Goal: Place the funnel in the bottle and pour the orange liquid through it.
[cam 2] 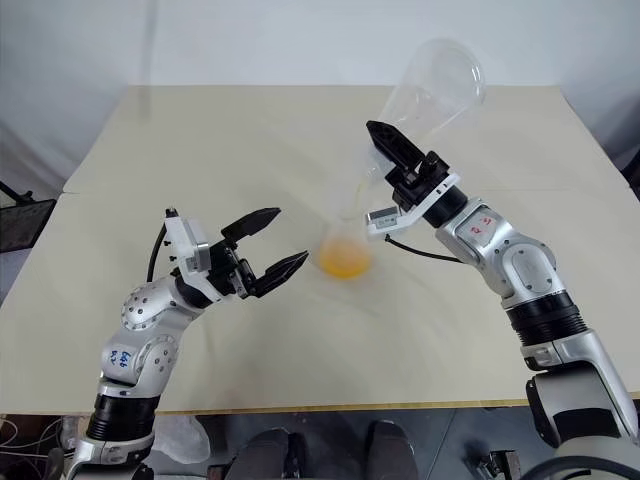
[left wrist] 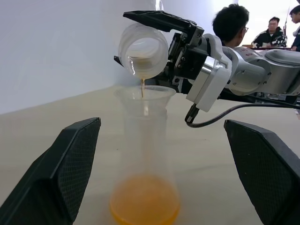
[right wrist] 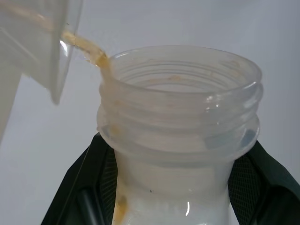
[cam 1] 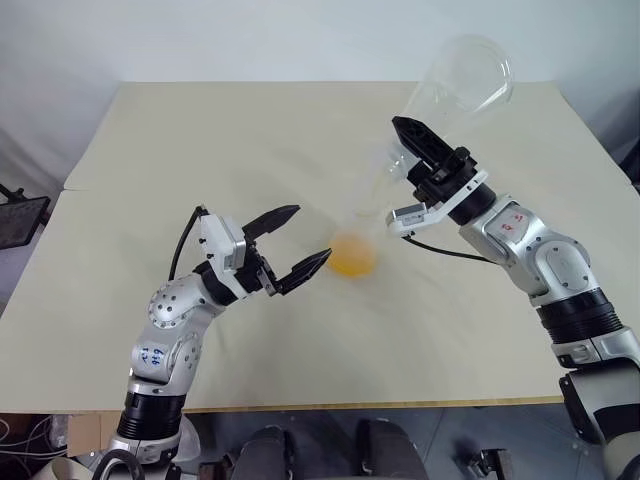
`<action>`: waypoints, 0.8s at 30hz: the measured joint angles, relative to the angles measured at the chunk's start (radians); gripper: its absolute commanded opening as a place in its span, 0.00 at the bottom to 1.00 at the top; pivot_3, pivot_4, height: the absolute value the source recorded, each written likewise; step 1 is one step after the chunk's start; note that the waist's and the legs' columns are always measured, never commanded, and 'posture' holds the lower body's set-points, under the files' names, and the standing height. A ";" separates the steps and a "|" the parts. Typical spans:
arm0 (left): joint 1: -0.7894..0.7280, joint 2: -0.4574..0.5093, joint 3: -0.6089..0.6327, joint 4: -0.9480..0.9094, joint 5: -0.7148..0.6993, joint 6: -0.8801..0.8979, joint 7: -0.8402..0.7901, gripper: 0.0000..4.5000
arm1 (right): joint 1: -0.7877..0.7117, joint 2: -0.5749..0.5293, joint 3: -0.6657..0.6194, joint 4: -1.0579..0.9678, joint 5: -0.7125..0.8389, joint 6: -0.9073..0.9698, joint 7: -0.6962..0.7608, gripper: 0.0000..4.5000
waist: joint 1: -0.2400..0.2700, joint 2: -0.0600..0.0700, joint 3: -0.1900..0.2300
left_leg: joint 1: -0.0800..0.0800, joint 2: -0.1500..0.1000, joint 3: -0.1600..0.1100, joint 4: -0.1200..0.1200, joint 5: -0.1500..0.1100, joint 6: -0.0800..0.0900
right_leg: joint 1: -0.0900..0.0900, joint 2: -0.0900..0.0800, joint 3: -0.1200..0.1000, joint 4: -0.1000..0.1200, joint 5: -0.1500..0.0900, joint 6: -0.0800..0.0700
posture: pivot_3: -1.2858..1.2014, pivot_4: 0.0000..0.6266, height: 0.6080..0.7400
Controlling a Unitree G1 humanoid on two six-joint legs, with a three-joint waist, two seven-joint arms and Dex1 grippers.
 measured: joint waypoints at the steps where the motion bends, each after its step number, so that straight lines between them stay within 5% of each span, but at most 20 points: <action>1: 0.000 0.000 -0.001 0.001 0.000 0.000 0.000 1.00 | 0.000 0.000 0.000 0.000 0.004 0.000 0.000 0.58 | 0.000 0.000 0.000 | 0.000 0.000 0.000 0.000 0.000 0.000 | 0.000 0.000 0.000 0.000 0.000 0.000 | 0.52 0.24 1.00; 11: -0.001 0.000 -0.003 0.011 0.001 0.000 0.000 1.00 | 0.005 0.003 -0.006 0.000 0.132 -0.026 0.059 0.58 | 0.000 0.000 0.000 | 0.000 0.000 0.000 0.000 0.000 0.000 | 0.000 0.000 0.000 0.000 0.000 0.000 | 0.52 0.24 1.00; 15: -0.001 0.004 -0.002 0.013 0.001 0.000 -0.006 1.00 | 0.071 0.036 -0.083 -0.001 0.465 -0.007 0.257 0.58 | 0.002 0.000 0.000 | 0.000 0.000 -0.001 0.000 0.000 0.001 | 0.001 -0.001 -0.001 0.000 0.000 0.000 | 0.52 0.24 1.00; 17: -0.003 0.006 -0.002 0.017 0.001 0.000 -0.011 1.00 | 0.108 0.073 -0.151 -0.030 0.757 0.051 0.424 0.58 | 0.001 0.000 0.000 | 0.000 0.000 -0.001 0.000 0.000 0.001 | 0.001 -0.001 -0.002 0.000 0.000 0.000 | 0.52 0.24 1.00; 24: -0.006 0.021 -0.001 0.024 0.001 0.003 -0.023 1.00 | 0.143 0.100 -0.399 -0.100 1.223 0.383 0.600 0.58 | 0.008 0.000 0.000 | 0.000 -0.001 -0.002 0.000 0.001 0.002 | 0.002 -0.003 -0.002 0.000 0.000 0.000 | 0.52 0.24 1.00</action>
